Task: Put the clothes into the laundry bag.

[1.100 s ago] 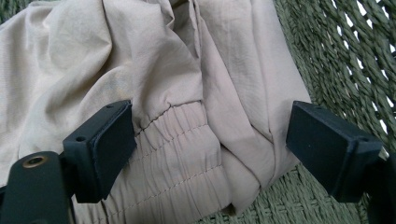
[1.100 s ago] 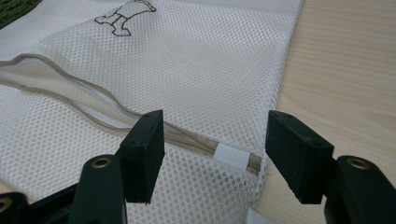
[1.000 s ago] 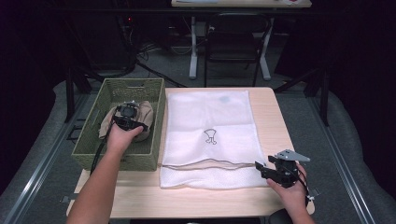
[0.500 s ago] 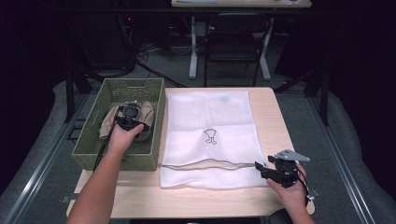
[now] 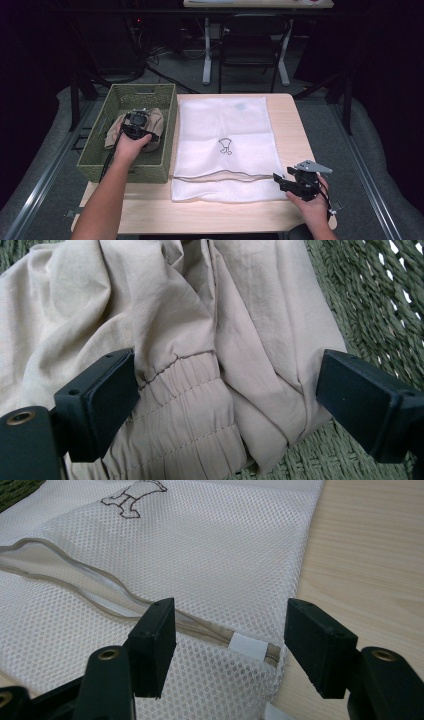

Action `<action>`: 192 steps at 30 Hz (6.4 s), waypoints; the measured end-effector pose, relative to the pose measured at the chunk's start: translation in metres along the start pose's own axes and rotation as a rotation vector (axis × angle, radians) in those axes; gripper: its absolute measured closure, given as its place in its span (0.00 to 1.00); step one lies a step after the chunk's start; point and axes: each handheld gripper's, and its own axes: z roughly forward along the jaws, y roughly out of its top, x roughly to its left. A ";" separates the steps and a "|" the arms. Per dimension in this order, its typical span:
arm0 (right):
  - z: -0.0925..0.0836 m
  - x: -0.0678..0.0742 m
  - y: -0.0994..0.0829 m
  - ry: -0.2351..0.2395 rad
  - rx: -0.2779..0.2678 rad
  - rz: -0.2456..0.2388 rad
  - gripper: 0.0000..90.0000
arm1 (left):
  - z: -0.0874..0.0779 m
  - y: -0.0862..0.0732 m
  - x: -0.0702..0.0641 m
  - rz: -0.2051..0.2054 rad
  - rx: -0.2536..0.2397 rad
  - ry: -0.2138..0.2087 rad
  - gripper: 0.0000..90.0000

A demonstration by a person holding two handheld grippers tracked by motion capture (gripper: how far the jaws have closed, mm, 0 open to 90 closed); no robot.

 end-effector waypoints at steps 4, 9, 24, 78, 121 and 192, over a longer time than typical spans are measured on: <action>0.000 0.000 0.000 -0.001 0.000 0.000 0.42 | -0.001 0.000 0.003 0.005 -0.002 -0.003 0.10; 0.000 0.000 0.000 0.000 0.001 0.000 0.42 | -0.001 -0.001 0.009 -0.005 0.002 -0.021 0.08; 0.000 0.000 0.000 0.004 0.003 0.003 0.41 | -0.002 -0.001 0.023 -0.057 -0.003 -0.025 0.00; 0.003 -0.001 0.000 0.025 0.017 0.010 0.41 | 0.029 0.001 0.002 -0.050 0.059 -0.033 0.00; 0.001 -0.003 -0.001 0.031 0.018 0.022 0.41 | 0.033 0.000 0.009 -0.018 0.079 -0.047 0.41; 0.002 -0.003 -0.001 0.038 0.015 0.028 0.41 | -0.055 0.016 0.064 -0.152 -0.043 -0.116 0.80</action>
